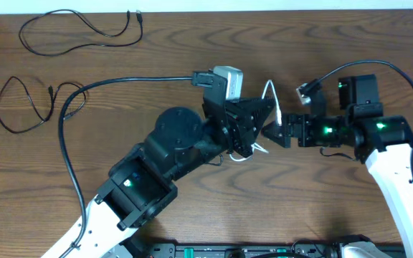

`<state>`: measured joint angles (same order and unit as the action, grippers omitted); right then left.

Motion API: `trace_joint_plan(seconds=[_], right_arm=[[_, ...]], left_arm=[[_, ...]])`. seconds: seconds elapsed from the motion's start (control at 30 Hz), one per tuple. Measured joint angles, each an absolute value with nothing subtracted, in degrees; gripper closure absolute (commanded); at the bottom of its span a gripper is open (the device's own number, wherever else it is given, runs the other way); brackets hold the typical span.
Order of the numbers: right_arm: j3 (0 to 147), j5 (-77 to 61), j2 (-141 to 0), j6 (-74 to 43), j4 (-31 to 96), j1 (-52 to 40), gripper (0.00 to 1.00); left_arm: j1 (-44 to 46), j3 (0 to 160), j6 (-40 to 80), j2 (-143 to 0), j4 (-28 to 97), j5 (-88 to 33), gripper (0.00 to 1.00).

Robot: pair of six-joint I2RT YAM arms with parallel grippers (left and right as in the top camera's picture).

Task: Untangle cables
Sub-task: 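Lift the white cable and bring both grippers together to hold it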

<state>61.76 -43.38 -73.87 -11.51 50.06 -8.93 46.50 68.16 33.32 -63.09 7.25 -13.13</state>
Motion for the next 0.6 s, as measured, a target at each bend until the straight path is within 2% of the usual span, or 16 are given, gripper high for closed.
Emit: trace_joint_plan(seconds=[0.33,0.37,0.53,0.6], right_arm=[[61.8,-38.9,-74.6,-20.4,41.2,-18.4,0.01],[61.8,-38.4,-75.1,-21.3,40.5,-19.4,0.04],[61.8,-36.0,-79.2,-24.7,38.6,-24.9,0.40],[61.8,-35.1,-81.4,-25.2,38.2,-26.8,0.71]], left_arm=[[46.5,68.2,39.1,-63.1,2.4,-13.0,0.93],[46.5,68.2,39.3,-63.1,2.3,-12.8,0.93],[46.5,68.2,40.5,-63.1,2.3,-10.2,0.92],[46.5,68.2,40.6,-63.1,2.3,-9.2,0.93]])
